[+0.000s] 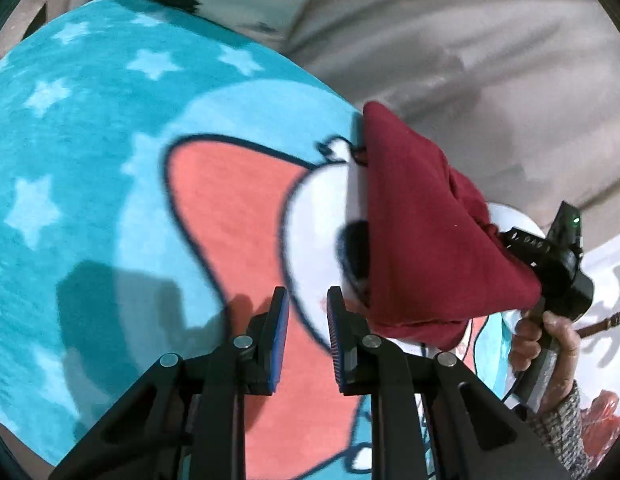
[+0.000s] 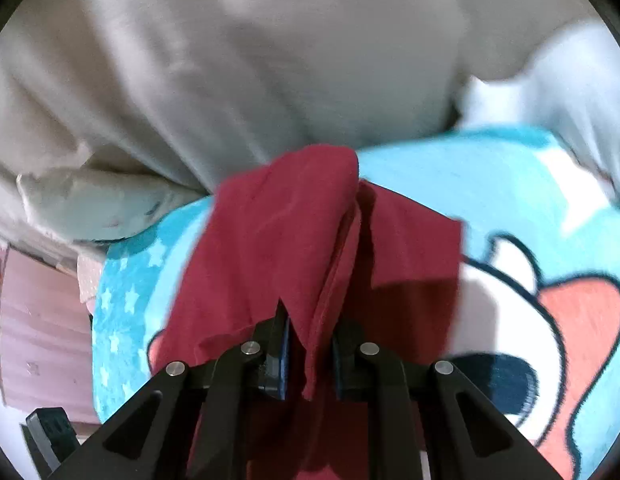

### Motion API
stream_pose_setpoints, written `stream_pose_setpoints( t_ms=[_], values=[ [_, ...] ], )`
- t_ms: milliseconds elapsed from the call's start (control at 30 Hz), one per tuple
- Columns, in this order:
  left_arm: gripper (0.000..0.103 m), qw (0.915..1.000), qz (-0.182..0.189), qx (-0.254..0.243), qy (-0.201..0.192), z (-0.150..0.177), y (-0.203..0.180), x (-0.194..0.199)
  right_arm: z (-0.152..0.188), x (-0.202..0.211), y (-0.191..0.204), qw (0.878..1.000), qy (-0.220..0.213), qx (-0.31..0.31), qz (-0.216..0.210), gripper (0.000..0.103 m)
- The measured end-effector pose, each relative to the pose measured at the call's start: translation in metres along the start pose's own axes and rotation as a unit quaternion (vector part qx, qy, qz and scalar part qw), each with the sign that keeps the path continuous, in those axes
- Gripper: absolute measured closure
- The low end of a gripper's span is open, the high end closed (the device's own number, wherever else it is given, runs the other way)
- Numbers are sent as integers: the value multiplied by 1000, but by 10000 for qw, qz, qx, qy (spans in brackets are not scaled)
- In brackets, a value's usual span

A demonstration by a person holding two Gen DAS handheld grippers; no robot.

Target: Fold small clothes

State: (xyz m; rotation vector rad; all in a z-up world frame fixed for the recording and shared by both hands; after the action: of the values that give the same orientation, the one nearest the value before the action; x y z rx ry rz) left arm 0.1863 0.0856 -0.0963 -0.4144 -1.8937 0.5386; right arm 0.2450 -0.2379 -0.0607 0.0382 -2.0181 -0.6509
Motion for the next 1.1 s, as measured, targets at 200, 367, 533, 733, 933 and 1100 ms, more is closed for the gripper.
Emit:
stream_pose_setpoints(
  t_ms=[200, 367, 533, 733, 933, 1100],
  values=[
    [81, 9995, -47, -307, 68, -1, -48, -21, 10, -6, -33, 9992, 108, -154, -348, 86],
    [73, 9982, -425, -361, 228, 2, -62, -47, 7, -7, -37, 9987, 201, -216, -424, 76],
    [73, 9978, -599, -33, 282, 8, -45, -47, -2, 39, -7, 9978, -500, 156, -402, 72],
    [73, 9979, -629, 125, -44, 25, -33, -8, 3, 21, 62, 9890, 27, 473, -1399, 72],
    [66, 9913, -1009, 464, -706, 40, -4, 50, 36, -38, 44, 9866, 927, 344, -1299, 76],
    [61, 9804, -1424, 706, -1165, 48, 16, 85, 52, -43, 34, 9873, 492, 805, -1278, 82]
  ],
)
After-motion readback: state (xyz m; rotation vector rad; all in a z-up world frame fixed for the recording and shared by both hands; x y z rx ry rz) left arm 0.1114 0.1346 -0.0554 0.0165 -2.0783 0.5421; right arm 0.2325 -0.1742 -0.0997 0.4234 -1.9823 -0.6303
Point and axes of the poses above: each gripper's, at about its wrist camera, not at the fingertips, and x roughly against the way its jaws point, y to its left, z to its underside, the point moved 5 cm from there along -x, roughly the way its jaws point, and after that the axes turned 1 degree about -z, right-handed, at the moved point
